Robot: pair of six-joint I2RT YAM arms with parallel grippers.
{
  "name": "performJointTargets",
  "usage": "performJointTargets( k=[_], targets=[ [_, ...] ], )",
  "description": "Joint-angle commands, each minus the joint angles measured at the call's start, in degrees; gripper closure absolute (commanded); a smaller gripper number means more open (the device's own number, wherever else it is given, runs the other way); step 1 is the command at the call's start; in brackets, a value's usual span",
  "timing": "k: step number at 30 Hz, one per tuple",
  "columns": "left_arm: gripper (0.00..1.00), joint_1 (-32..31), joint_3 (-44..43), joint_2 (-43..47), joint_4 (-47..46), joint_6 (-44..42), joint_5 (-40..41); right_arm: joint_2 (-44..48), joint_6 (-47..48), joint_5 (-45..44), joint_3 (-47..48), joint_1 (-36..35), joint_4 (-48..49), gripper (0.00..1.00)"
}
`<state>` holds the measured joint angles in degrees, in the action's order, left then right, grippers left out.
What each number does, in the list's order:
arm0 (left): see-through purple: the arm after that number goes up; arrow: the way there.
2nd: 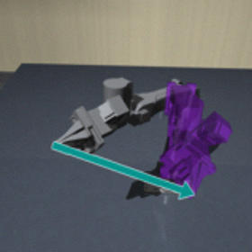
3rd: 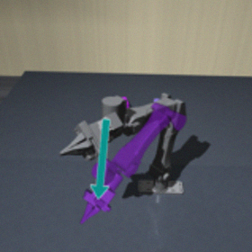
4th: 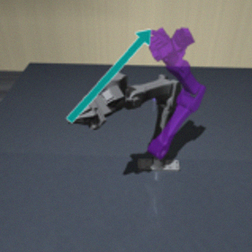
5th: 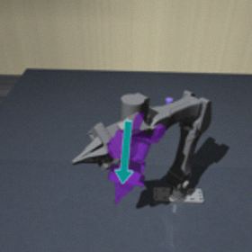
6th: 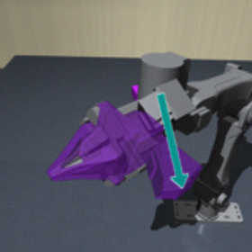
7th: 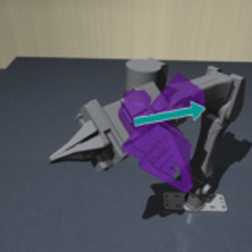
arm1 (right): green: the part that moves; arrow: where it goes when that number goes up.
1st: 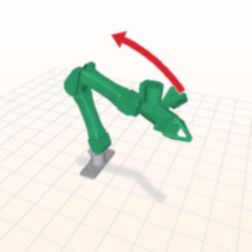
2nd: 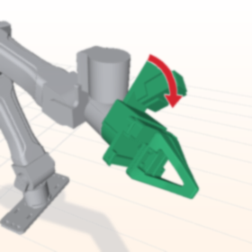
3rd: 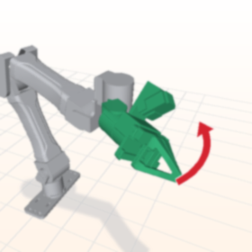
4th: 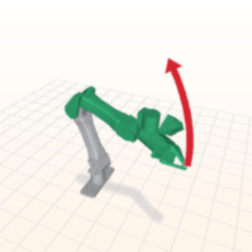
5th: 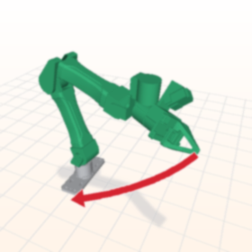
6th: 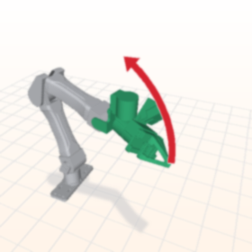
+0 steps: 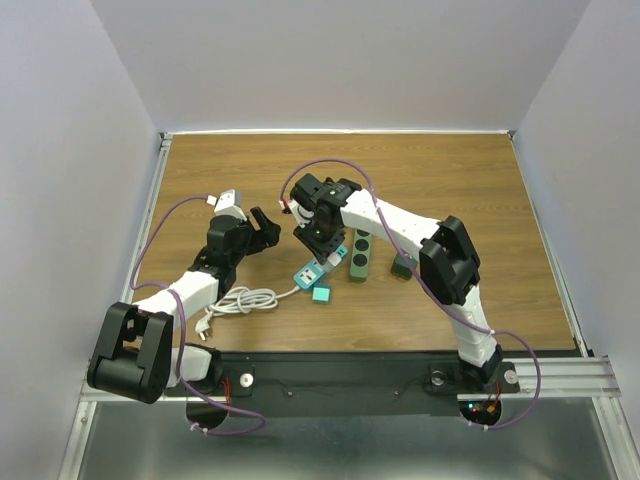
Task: Insert the plug
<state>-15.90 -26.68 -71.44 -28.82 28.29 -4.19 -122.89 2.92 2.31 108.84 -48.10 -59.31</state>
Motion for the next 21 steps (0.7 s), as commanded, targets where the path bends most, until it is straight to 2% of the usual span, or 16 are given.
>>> performJointTargets(
  k=[1, 21],
  targets=[
    [0.17, 0.3, 0.9, 1.7, -0.9, -1.0, 0.5, 1.8, -0.7, -0.9, -0.3, -0.5, -3.4, 1.00],
    [0.16, 0.3, 1.4, 1.7, -1.0, -1.5, 0.7, -3.1, 0.3, -1.3, 5.0, -1.6, -5.6, 1.00]
  ],
)
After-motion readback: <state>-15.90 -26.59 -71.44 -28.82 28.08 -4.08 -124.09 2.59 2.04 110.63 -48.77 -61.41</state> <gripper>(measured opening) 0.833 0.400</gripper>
